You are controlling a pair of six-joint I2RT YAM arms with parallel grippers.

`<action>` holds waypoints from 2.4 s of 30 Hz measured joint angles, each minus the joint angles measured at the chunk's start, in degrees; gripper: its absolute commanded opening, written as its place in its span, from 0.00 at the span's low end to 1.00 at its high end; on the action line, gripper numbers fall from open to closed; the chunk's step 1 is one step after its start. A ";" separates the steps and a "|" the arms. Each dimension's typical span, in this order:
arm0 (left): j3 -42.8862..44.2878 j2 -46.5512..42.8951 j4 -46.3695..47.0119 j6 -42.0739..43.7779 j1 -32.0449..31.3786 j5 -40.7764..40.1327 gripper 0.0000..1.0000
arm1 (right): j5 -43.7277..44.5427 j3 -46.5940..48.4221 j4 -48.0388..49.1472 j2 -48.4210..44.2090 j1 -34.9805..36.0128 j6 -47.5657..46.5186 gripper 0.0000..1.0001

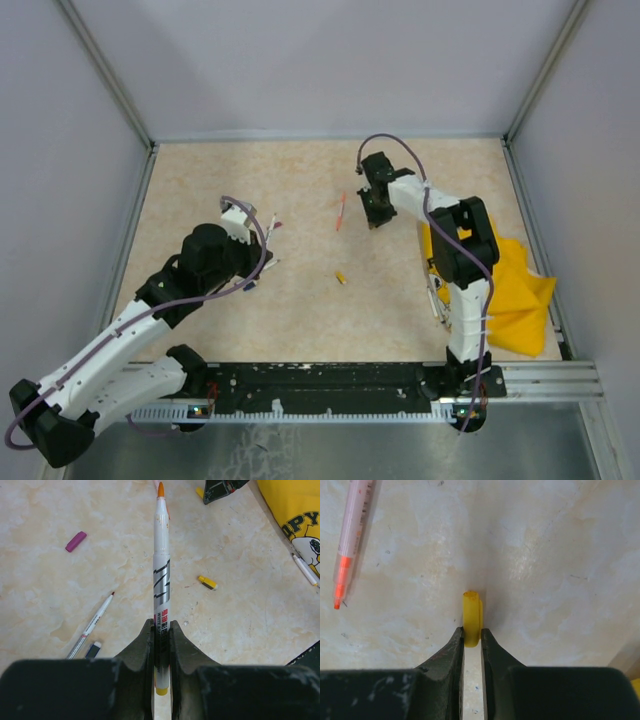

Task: Insert the pens into the pen caps
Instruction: Move the pen cap to the center of the board.

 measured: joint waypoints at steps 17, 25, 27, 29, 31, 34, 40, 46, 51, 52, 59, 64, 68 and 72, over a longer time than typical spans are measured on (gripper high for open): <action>0.00 0.04 0.44 0.15 0.00 0.46 0.00 | -3.04 -11.02 0.68 -13.29 8.63 -7.30 0.02; 0.00 0.07 0.72 0.42 0.00 0.44 0.00 | -6.64 -14.80 1.07 -14.29 10.84 -10.25 0.04; 0.00 0.07 0.72 0.57 0.00 0.31 0.00 | -6.99 -15.19 1.14 -14.47 11.15 -11.13 0.04; 0.00 0.00 0.72 0.61 0.00 -0.04 0.00 | -7.21 -15.21 1.05 -14.47 11.93 -12.11 0.05; 0.00 -0.09 0.70 0.61 0.00 -0.26 0.00 | -7.39 -15.21 1.05 -14.47 13.00 -13.11 0.06; 0.00 -0.15 0.72 0.61 0.00 -0.48 0.00 | -7.54 -15.37 0.76 -14.47 14.32 -14.27 0.09; -0.02 -0.11 0.81 0.76 0.00 -0.46 0.00 | -7.56 -15.78 0.00 -14.38 14.97 -15.93 0.17; -0.33 0.02 1.29 1.20 0.00 -0.50 0.00 | -7.10 -16.55 -0.20 -14.32 14.93 -16.11 0.26; -1.01 0.07 1.36 1.53 0.00 -0.66 0.00 | -6.56 -16.72 0.17 -14.32 14.93 -15.50 0.27; -1.01 0.13 1.38 1.62 0.00 -0.66 0.00 | -6.45 -16.74 0.24 -14.32 14.93 -15.28 0.28; -1.01 0.13 1.57 1.73 0.00 -0.70 0.00 | -5.88 -18.23 2.38 -15.72 14.93 -8.79 0.34; -1.01 0.13 1.57 1.84 0.00 -0.72 0.00 | -5.55 -22.16 4.98 -19.69 14.93 1.05 0.50; -1.01 0.28 1.57 1.84 0.00 -0.87 0.00 | -6.27 -25.46 7.21 -22.27 14.97 8.85 0.69; -1.01 0.70 1.57 1.84 0.00 -0.90 0.00 | -8.28 -28.35 9.33 -24.33 15.23 14.93 0.72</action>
